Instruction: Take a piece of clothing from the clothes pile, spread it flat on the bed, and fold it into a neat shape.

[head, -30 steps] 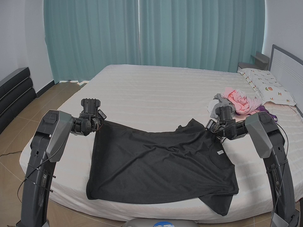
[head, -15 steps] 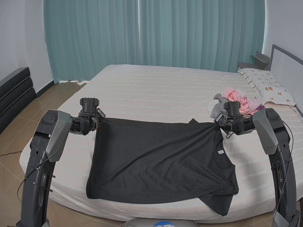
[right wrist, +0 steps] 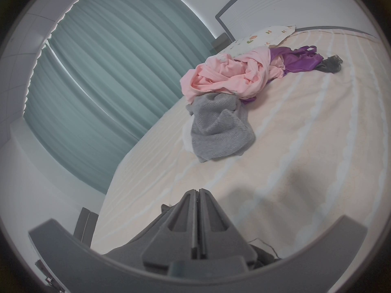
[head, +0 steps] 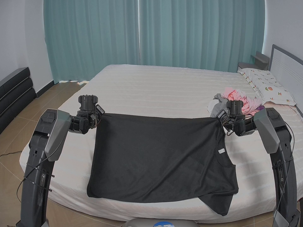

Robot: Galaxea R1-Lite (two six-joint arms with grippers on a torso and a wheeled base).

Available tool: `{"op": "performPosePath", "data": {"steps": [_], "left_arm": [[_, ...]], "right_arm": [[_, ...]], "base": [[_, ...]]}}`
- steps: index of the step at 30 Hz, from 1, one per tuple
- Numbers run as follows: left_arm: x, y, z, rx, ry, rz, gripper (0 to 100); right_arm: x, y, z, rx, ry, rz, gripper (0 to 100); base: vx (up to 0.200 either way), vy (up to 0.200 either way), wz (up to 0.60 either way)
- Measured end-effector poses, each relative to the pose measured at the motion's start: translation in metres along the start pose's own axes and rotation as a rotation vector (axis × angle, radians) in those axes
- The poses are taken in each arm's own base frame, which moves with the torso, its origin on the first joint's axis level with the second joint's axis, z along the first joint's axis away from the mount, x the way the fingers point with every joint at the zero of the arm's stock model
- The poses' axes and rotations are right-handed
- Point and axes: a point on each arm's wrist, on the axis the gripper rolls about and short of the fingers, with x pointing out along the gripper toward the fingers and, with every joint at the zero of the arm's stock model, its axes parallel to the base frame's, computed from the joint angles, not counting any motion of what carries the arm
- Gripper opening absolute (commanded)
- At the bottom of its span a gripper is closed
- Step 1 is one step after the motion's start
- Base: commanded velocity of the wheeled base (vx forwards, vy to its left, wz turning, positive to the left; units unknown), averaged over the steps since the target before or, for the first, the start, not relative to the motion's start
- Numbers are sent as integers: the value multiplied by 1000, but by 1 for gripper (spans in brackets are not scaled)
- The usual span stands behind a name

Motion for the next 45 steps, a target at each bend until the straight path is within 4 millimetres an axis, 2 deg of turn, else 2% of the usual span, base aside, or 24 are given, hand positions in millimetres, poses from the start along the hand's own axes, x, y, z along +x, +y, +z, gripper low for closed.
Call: {"op": "performPosePath", "data": {"steps": [9, 23, 29, 36, 45], "left_arm": [[-6, -3, 23, -18, -48, -15, 0], [-15, -11, 42, -32, -86, -33, 0], [-13, -9, 39, -30, -80, -26, 0], [-4, 2, 25, -21, -54, -3, 0], [5, 13, 9, -12, -26, 21, 0]], "right_arm": [[-1, 8, -1, 0, -124, 60, 0], [-6, 3, -10, -6, -123, 64, 0], [-10, 10, -3, 0, -145, 88, 0], [-12, 16, 4, -17, -178, 116, 0], [-5, 10, -4, -95, -171, 102, 0]], "base": [[0, 0, 0], [0, 0, 0], [0, 0, 0], [0, 0, 0], [0, 0, 0]]}}
